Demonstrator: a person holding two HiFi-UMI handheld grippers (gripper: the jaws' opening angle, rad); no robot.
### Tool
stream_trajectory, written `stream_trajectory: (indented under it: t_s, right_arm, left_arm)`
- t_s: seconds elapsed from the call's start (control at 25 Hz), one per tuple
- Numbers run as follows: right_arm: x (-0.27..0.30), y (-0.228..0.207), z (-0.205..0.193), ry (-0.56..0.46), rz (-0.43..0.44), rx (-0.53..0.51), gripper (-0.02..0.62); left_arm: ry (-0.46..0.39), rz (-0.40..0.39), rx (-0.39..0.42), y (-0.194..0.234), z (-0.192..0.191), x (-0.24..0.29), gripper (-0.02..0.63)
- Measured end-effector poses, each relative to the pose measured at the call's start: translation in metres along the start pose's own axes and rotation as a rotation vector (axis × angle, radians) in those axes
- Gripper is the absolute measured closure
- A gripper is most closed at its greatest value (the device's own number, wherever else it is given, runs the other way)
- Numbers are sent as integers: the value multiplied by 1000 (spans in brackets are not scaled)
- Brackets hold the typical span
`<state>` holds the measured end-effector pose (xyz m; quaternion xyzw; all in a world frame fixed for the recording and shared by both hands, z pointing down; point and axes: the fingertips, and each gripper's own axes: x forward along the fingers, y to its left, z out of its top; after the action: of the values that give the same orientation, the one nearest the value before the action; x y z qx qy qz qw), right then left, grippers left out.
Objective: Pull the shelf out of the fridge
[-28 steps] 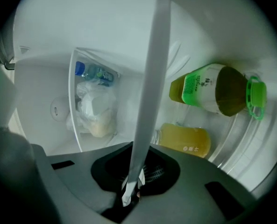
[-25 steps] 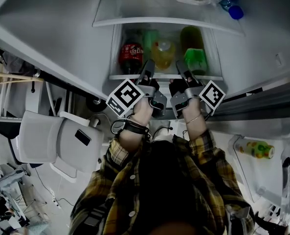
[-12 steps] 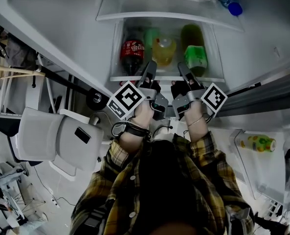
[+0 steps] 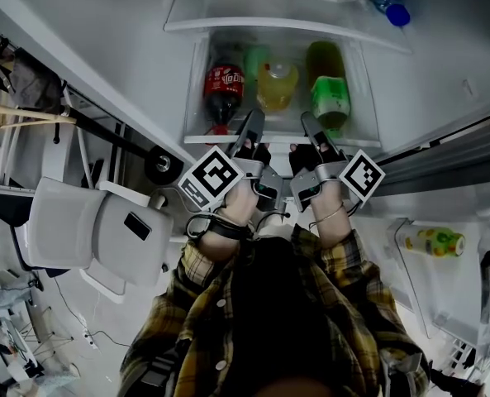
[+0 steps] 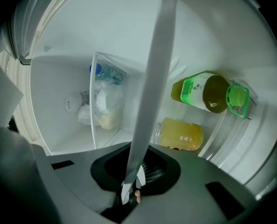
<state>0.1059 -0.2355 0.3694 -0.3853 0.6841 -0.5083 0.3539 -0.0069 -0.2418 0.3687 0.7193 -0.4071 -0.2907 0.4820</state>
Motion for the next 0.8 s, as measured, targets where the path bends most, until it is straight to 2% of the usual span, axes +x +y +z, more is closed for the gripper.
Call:
stream_trajectory:
  t_s: [0.8]
  right_arm:
    - [-32,11,-19,-11,18,-9,557]
  left_arm:
    - [12,-41,-15,-10,-13,-34,558]
